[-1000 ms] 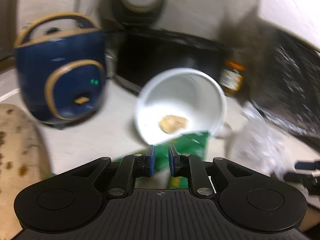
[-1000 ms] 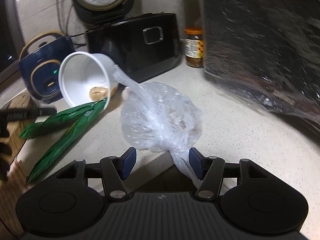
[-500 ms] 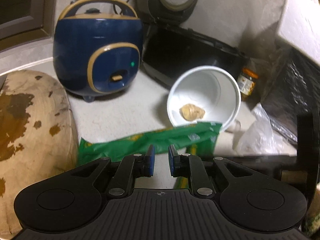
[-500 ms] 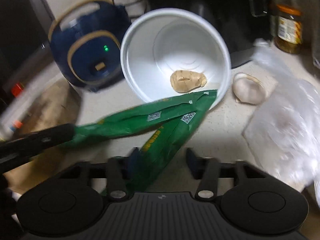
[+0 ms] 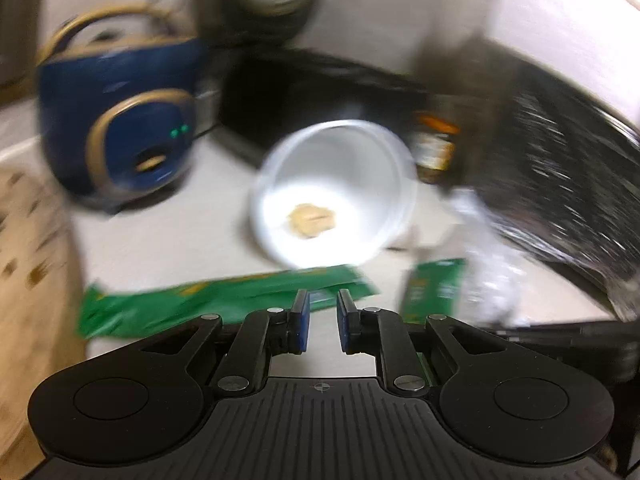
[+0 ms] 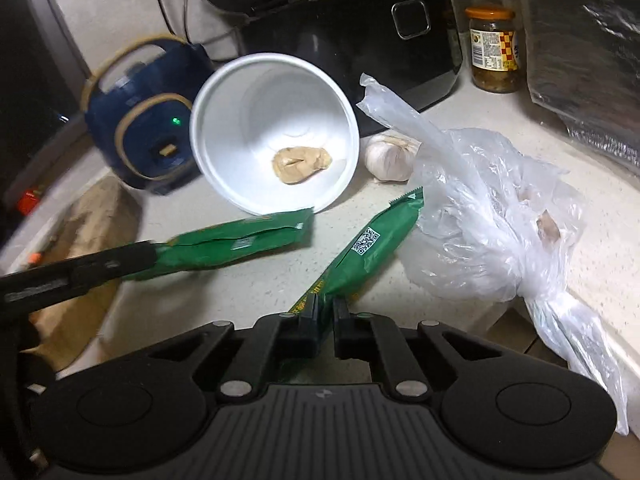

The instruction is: Collect trash

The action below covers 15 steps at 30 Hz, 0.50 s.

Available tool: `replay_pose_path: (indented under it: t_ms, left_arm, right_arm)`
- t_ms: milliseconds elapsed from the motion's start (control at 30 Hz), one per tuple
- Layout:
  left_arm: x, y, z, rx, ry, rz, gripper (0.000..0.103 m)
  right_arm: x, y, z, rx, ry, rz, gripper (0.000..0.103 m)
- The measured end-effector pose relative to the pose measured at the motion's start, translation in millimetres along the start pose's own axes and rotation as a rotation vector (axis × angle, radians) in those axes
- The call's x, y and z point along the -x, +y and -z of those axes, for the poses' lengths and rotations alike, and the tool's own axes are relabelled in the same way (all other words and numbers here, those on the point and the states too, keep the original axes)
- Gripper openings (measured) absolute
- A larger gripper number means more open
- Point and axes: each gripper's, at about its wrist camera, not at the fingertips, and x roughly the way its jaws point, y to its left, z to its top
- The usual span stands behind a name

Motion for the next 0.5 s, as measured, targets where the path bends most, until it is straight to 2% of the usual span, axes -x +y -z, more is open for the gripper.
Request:
replay_pose_path:
  t_ms: [67,100,133,167,200,300,367,400,500]
  left_arm:
    - [0.7,-23.0,-0.2,-0.104,-0.019,0.067,0.017]
    - [-0.9,-35.2,0.1,-0.153,-0.011,0.095,0.017]
    - [-5.3,-48.8,1.1,-0.203,0.011,0.114,0.019]
    - [-11.0,-60.0,2.9,-0.242,0.033,0.114,0.023]
    - [-18.6,-69.6,5.4,-0.283,0.061,0.100,0.023]
    - [-42.9,-88.3,19.8,-0.405,0.146,-0.009,0.022]
    - [-55.5,-92.0,30.7,-0.430,0.205,-0.025,0.021]
    - [-57.1,-89.3,32.8,-0.428,0.202,-0.014,0.018]
    - [-54.0,-85.1,36.5,-0.406,0.191,0.012,0.018]
  right_arm:
    - [16.7,-6.9,2.2,-0.006,-0.034,0.000,0.009]
    - [28.1,-10.7,3.6,0.005,-0.060,0.020,0.013]
    - [37.0,-13.7,4.9,0.015,-0.082,0.039,0.022]
    - [47.0,-18.2,6.4,0.024,-0.106,0.060,0.027]
    - [55.0,-23.3,7.6,0.026,-0.122,0.074,0.034]
    - [74.0,-40.9,10.9,0.003,-0.151,0.093,0.035]
    - [81.8,-51.7,15.1,-0.020,-0.156,0.097,0.035]
    - [83.8,-54.7,16.1,-0.028,-0.157,0.100,0.035]
    - [83.6,-65.5,23.1,-0.066,-0.143,0.110,0.035]
